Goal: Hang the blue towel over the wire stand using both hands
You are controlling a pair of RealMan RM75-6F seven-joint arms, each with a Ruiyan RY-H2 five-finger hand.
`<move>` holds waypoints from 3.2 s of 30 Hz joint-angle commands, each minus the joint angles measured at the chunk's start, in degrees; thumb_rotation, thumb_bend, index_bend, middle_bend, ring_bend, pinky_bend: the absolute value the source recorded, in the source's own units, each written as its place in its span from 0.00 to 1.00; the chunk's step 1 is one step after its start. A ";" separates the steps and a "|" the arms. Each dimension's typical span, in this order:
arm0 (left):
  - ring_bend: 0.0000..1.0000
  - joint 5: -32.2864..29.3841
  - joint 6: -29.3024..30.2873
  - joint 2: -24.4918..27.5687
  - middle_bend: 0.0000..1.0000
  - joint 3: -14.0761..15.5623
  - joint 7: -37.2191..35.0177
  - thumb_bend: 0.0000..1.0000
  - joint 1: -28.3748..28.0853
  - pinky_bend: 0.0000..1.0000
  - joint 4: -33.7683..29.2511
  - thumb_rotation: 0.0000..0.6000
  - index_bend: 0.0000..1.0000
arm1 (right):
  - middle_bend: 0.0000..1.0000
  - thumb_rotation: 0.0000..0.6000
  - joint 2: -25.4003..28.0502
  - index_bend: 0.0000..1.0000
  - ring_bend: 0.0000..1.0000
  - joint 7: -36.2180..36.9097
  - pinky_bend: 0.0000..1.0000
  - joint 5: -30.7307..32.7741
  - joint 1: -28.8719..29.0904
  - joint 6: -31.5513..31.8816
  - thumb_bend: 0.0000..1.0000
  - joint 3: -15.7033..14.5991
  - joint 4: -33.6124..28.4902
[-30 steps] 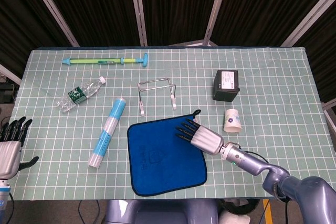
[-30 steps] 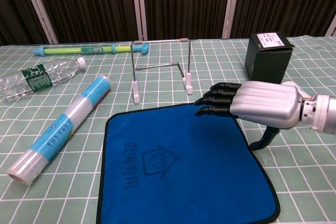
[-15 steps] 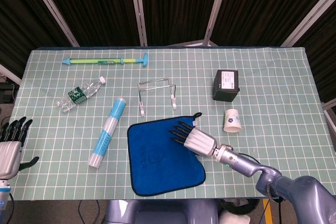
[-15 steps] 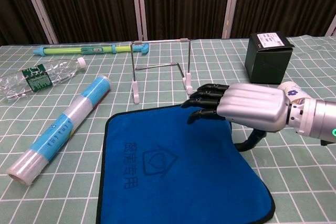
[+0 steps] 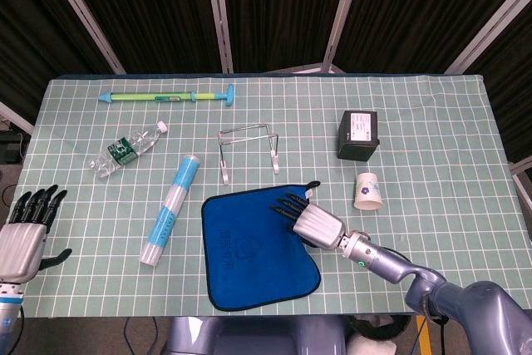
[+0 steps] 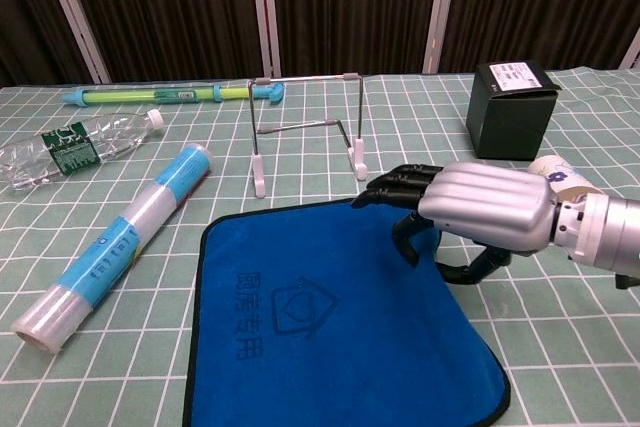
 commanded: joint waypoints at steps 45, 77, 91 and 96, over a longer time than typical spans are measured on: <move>0.00 14.87 -20.25 -27.61 0.00 3.82 -10.15 0.13 -27.52 0.00 25.19 1.00 0.34 | 0.02 1.00 4.98 0.65 0.00 -6.44 0.08 5.65 -2.46 -1.65 0.40 3.18 -13.96; 0.00 10.86 -22.63 -30.30 0.00 4.17 -5.67 0.25 -31.21 0.00 24.22 1.00 0.34 | 0.00 1.00 5.91 0.65 0.00 -4.92 0.10 4.73 -3.32 -0.42 0.40 3.14 -14.06; 0.00 9.96 -23.10 -30.05 0.00 4.11 -4.80 0.33 -32.43 0.00 23.18 1.00 0.35 | 0.00 1.00 6.59 0.66 0.00 -5.21 0.11 4.67 -3.65 -0.20 0.40 3.25 -14.67; 0.00 9.26 -23.94 -30.48 0.00 4.19 -4.25 0.36 -32.76 0.00 22.97 1.00 0.36 | 0.00 1.00 7.00 0.66 0.00 -5.11 0.11 4.60 -3.73 -0.03 0.40 3.28 -14.87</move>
